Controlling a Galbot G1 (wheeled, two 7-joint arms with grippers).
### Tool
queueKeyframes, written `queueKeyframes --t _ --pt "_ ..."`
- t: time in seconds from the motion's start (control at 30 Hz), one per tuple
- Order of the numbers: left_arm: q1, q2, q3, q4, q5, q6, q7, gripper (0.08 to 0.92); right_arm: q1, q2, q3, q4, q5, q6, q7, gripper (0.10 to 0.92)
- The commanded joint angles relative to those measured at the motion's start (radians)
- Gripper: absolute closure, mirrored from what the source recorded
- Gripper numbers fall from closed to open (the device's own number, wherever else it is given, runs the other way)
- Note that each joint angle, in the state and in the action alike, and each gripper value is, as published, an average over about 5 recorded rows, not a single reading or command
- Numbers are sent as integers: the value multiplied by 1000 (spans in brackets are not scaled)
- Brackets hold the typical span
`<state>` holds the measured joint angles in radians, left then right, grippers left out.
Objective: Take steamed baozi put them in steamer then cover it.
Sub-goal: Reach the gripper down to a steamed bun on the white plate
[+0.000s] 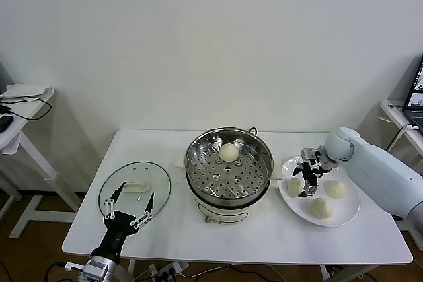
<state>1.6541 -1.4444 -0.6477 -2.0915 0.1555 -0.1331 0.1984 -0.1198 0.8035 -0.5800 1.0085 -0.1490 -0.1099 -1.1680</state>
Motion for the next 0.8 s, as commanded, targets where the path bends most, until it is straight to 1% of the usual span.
queueKeyframes --t 0.03,0.13,0.4,0.67,0.8 --pt "0 0 -2 1 0 -1 0 177 -12 12 17 -10 -17 1 0 203" --pt "0 0 -1 1 0 -1 0 177 -11 13 20 -11 -22 2 -1 215" --pt "-1 -2 -1 0 0 -3 -1 177 -8 14 22 -12 -26 4 -7 323" --pt "0 -4 1 -2 0 -3 -2 177 -1 -3 20 3 -20 3 -23 346" --pt "0 -4 1 -2 0 -3 -2 177 29 -44 -7 41 21 -10 -30 347"
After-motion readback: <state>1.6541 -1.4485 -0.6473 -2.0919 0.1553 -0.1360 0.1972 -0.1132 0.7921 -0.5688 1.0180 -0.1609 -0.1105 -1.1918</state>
